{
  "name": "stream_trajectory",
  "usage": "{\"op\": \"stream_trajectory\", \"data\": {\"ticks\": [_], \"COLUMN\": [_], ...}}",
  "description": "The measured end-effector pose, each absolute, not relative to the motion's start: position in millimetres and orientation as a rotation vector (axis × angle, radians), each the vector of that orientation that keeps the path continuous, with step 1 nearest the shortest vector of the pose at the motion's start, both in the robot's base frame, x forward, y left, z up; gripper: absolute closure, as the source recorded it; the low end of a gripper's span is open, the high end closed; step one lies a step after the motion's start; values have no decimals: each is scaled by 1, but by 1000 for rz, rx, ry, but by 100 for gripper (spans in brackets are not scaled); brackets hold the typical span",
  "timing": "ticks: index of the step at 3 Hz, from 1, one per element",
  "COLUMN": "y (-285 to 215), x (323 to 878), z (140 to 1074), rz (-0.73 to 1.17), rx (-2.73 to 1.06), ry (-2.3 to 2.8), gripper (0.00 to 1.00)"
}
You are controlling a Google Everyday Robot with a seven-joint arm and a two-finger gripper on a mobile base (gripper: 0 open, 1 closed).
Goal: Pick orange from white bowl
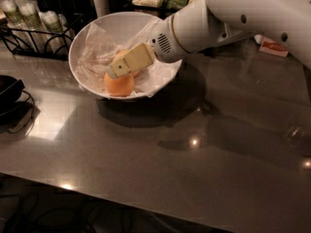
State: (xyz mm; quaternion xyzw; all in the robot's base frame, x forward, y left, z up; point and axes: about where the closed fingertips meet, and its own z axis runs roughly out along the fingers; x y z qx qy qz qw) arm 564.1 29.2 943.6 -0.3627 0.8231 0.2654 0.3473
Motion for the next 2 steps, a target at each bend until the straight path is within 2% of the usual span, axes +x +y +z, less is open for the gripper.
{"op": "stream_trajectory", "data": {"ticks": [2], "y": [35], "x": [565], "z": [941], "rz": [694], "rx": [-921], "ry": [2138], "gripper": [0]}}
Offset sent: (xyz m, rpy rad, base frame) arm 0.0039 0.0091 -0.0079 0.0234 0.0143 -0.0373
